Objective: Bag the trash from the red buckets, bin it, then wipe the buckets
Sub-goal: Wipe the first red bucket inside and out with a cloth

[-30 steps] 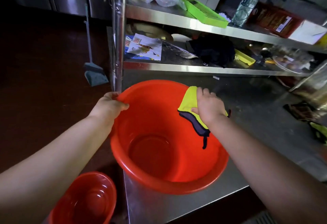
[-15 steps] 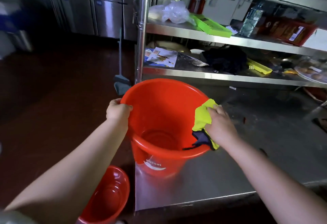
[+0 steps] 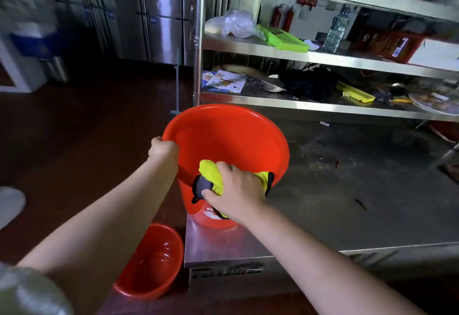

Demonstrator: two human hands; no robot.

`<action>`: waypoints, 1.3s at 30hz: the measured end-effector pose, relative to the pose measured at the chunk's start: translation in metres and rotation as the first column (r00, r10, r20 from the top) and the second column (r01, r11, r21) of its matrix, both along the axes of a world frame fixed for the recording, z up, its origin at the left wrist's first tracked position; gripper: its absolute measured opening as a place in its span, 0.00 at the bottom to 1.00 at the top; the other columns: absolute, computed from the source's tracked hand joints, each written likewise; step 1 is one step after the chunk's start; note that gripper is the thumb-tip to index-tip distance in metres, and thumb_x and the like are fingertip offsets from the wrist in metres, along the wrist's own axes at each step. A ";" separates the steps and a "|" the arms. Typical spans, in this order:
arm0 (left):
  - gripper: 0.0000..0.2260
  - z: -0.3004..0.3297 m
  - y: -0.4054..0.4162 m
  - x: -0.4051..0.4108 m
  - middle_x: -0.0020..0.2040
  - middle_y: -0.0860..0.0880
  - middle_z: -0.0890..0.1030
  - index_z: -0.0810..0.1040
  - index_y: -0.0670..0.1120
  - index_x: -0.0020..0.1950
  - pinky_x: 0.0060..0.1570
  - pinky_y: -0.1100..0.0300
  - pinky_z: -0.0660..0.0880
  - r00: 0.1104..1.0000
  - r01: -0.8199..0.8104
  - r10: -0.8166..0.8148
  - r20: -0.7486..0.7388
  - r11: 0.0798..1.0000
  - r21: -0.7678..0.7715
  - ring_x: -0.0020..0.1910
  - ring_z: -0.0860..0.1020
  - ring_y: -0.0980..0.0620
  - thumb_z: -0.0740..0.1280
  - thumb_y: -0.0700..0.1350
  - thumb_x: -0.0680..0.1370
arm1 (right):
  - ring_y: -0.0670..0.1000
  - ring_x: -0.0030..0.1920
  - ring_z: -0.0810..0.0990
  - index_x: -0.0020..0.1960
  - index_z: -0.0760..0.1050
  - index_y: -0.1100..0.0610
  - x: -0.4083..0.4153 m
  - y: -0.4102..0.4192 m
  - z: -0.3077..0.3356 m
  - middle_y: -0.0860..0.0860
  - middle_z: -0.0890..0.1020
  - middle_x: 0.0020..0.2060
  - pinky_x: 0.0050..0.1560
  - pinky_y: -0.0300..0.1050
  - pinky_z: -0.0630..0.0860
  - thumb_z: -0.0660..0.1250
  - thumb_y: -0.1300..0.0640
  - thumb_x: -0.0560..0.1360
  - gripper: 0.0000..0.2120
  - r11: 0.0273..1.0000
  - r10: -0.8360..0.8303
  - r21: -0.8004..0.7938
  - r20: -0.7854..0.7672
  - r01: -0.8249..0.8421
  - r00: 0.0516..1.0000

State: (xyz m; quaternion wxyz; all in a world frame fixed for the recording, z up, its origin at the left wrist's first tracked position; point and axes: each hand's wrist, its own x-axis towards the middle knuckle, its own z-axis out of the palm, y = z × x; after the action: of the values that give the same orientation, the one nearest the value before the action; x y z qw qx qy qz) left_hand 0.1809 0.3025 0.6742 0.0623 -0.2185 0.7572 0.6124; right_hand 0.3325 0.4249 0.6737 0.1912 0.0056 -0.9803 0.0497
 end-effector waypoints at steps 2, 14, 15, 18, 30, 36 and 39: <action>0.26 0.000 -0.002 -0.002 0.65 0.40 0.72 0.61 0.48 0.74 0.61 0.43 0.72 1.000 0.025 -0.025 -0.002 0.999 -0.020 0.60 0.73 0.38 0.58 0.37 0.76 | 0.58 0.42 0.81 0.52 0.70 0.53 0.000 0.005 0.000 0.52 0.81 0.43 0.35 0.46 0.64 0.66 0.35 0.65 0.25 0.998 0.023 0.054 0.001 -0.023 1.000; 0.26 0.009 -0.016 -0.043 0.68 0.37 0.68 0.59 0.45 0.73 0.63 0.46 0.68 0.869 0.445 -0.494 0.021 0.764 -0.466 0.66 0.68 0.37 0.62 0.49 0.78 | 0.57 0.43 0.81 0.47 0.76 0.59 -0.011 0.083 0.004 0.52 0.81 0.40 0.49 0.48 0.75 0.78 0.53 0.59 0.21 0.993 0.047 0.102 0.059 -0.053 0.997; 0.26 0.007 -0.017 -0.038 0.70 0.37 0.66 0.59 0.45 0.74 0.66 0.45 0.63 0.859 0.389 -0.510 -0.044 0.706 -0.592 0.69 0.63 0.37 0.62 0.50 0.78 | 0.56 0.40 0.81 0.45 0.76 0.57 -0.014 0.076 0.001 0.51 0.81 0.38 0.46 0.47 0.75 0.77 0.51 0.59 0.19 0.993 0.035 0.114 0.029 -0.038 0.999; 0.16 -0.011 -0.018 0.001 0.61 0.40 0.76 0.74 0.42 0.63 0.65 0.49 0.60 0.545 0.209 -0.680 -0.491 0.677 -0.705 0.66 0.67 0.39 0.62 0.47 0.78 | 0.53 0.31 0.79 0.37 0.72 0.53 -0.024 0.043 -0.006 0.47 0.78 0.29 0.34 0.42 0.71 0.77 0.45 0.54 0.19 0.983 -0.020 0.181 -0.069 0.032 0.997; 0.26 -0.036 -0.048 -0.046 0.24 0.44 0.73 0.71 0.39 0.25 0.46 0.61 0.59 0.299 0.453 -0.723 -0.623 0.682 -0.574 0.35 0.70 0.48 0.56 0.55 0.76 | 0.53 0.32 0.78 0.37 0.73 0.57 -0.036 0.031 -0.011 0.49 0.78 0.30 0.39 0.44 0.67 0.78 0.50 0.55 0.19 0.972 -0.009 0.233 -0.091 0.030 0.996; 0.23 -0.017 -0.032 -0.105 0.28 0.39 0.73 0.70 0.39 0.25 0.50 0.55 0.66 0.191 0.551 -0.818 -0.542 0.547 -0.631 0.38 0.71 0.45 0.64 0.46 0.79 | 0.57 0.37 0.81 0.40 0.76 0.62 -0.037 0.049 0.005 0.54 0.80 0.34 0.43 0.48 0.76 0.81 0.56 0.54 0.21 0.974 -0.151 0.175 0.028 0.144 0.988; 0.21 -0.012 -0.029 -0.095 0.26 0.47 0.69 0.62 0.48 0.27 0.46 0.53 0.66 0.116 0.441 -0.865 -0.488 0.485 -0.755 0.38 0.69 0.46 0.61 0.48 0.80 | 0.55 0.30 0.79 0.35 0.73 0.58 -0.045 0.029 0.000 0.51 0.77 0.28 0.34 0.43 0.75 0.80 0.52 0.53 0.20 0.953 -0.196 0.226 -0.054 0.203 0.979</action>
State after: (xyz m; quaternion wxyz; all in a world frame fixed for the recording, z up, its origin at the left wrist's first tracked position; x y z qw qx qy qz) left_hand 0.0861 0.2731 0.6620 -0.0887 0.4721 0.8052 0.3479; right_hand 0.2880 0.4544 0.6741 0.2085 -0.0705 -0.9718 -0.0841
